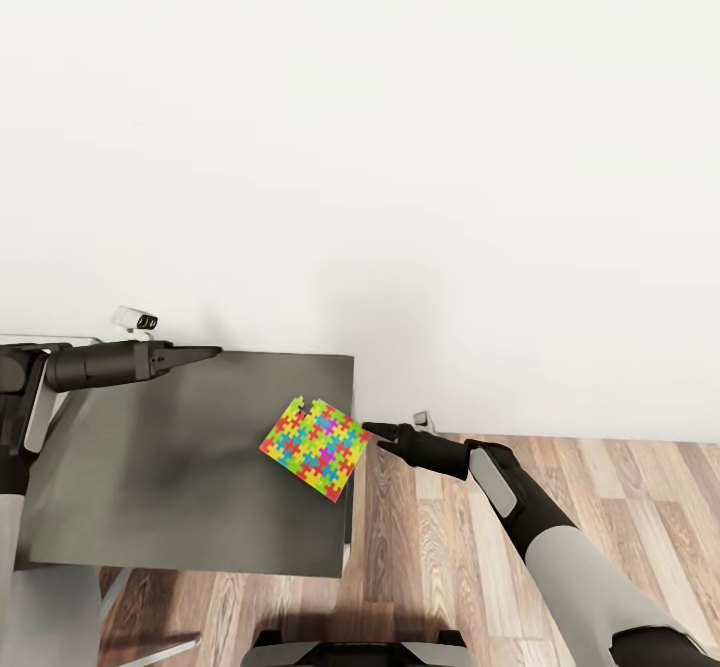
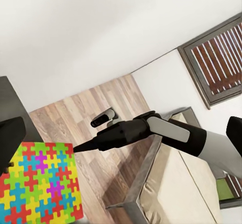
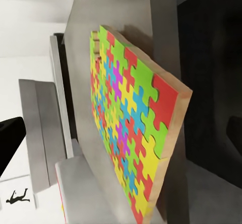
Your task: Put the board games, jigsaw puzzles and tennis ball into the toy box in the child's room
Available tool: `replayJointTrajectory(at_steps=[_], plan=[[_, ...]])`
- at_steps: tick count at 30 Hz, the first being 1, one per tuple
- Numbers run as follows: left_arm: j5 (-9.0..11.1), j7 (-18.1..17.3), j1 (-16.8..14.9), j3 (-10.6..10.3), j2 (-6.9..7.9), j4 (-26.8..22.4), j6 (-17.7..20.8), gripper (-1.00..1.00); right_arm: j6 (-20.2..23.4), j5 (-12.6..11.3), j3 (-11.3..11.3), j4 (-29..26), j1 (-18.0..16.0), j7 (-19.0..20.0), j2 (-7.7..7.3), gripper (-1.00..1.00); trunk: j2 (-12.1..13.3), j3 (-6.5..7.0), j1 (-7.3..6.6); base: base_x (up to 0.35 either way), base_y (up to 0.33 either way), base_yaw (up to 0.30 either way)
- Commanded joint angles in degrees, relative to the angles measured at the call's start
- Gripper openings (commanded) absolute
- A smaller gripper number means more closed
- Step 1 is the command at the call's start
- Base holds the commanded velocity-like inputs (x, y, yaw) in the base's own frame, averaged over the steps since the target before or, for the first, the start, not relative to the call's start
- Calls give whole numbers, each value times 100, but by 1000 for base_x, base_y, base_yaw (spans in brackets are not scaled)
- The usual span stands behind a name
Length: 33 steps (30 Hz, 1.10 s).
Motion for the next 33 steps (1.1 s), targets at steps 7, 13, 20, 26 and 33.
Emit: replayJointTrajectory(at_steps=[7, 13, 20, 26, 33], plan=[[-3, -23, -2, -2, 2, -1, 60, 100, 38, -25, 1, 0, -3, -3, -8, 100, -9, -8, 3, 83, 41, 0], [-3, -23, -2, -2, 2, -2, 60, 100, 38, -25, 1, 0, -4, -3, -16, 100, -9, -8, 3, 23, 10, 0], [-3, -23, -2, -1, 2, -3, 61, 100, 38, -25, 1, -1, -4, 3, -18, 100, -9, -8, 3, 2, 43, 0], [0, -23, -1, 11, 12, 3, 61, 100, 38, -25, 1, -8, -3, 20, -20, 100, -9, -8, 3, 0, 10, 0], [-7, -23, -2, 30, 11, 23, 61, 100, 38, -25, 1, -9, -2, 56, -33, 100, -9, -8, 3, 0, 0, 0]])
